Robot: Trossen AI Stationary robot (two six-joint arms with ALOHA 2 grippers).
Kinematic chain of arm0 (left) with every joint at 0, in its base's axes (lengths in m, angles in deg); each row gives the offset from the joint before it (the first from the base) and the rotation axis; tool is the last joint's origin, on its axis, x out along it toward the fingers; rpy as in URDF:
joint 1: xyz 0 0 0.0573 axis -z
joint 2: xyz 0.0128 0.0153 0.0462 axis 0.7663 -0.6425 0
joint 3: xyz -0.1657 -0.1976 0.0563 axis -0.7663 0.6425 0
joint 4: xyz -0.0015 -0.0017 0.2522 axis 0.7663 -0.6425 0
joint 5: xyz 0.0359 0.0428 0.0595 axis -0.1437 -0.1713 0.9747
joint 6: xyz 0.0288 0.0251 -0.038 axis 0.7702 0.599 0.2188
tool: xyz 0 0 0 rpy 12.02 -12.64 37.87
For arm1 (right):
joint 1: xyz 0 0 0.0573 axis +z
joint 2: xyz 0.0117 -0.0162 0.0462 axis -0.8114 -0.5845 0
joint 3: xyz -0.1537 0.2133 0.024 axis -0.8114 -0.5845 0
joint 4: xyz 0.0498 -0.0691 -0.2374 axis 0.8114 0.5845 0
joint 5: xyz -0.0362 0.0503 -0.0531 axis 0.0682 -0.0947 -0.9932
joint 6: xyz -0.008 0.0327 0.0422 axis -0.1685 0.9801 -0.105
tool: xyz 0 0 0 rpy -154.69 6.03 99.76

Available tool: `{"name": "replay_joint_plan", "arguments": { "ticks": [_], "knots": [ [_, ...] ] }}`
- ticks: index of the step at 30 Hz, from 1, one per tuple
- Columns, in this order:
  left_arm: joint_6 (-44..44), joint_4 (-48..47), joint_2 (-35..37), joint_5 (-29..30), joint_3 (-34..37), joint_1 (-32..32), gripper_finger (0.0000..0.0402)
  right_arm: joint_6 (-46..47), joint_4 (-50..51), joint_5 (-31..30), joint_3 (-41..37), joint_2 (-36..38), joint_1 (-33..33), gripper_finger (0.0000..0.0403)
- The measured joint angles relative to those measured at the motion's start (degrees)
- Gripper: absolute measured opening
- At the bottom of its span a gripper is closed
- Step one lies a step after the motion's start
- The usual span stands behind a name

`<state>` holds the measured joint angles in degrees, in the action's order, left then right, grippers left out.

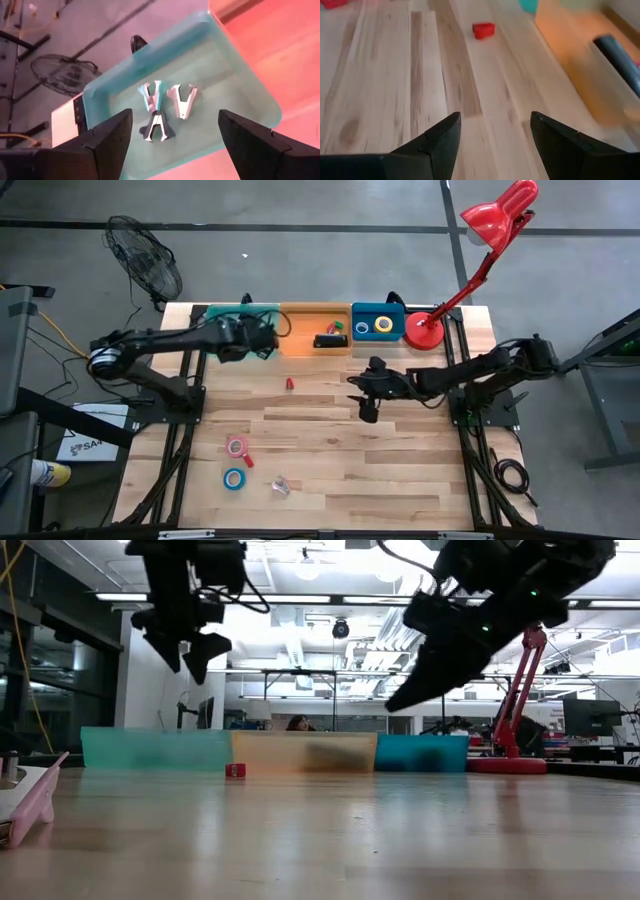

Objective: Pick and place Stapler, Stapler remover, tape
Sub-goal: Put the top red stapler into the orange bin

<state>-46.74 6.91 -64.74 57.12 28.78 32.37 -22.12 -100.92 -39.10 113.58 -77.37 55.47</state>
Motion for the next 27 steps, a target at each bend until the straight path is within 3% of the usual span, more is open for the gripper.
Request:
{"name": "replay_joint_plan", "arguments": {
  "ticks": [8,15,20,27],
  "knots": [
    [-1.55,2.8,4.23,0.85,8.36,3.24,0.0289,-6.51,-0.18,1.93,8.7,-9.52,-0.9,0.0231],
    [-3.44,2.84,6.25,-0.24,12.3,3.52,0.0289,1.56,1.69,2.85,18.79,-16.02,-4.23,0.0231],
    [-1.81,3.12,6.99,-1.86,13.49,4.4,0.0289,2.52,2.31,2.92,22.89,-19.21,-4.51,0.0231],
    [7.78,12.28,6.95,-10.51,13.59,8.83,0.0289,4.69,7.14,3.14,23.54,-19.94,-4.03,0.0231]
  ]
}}
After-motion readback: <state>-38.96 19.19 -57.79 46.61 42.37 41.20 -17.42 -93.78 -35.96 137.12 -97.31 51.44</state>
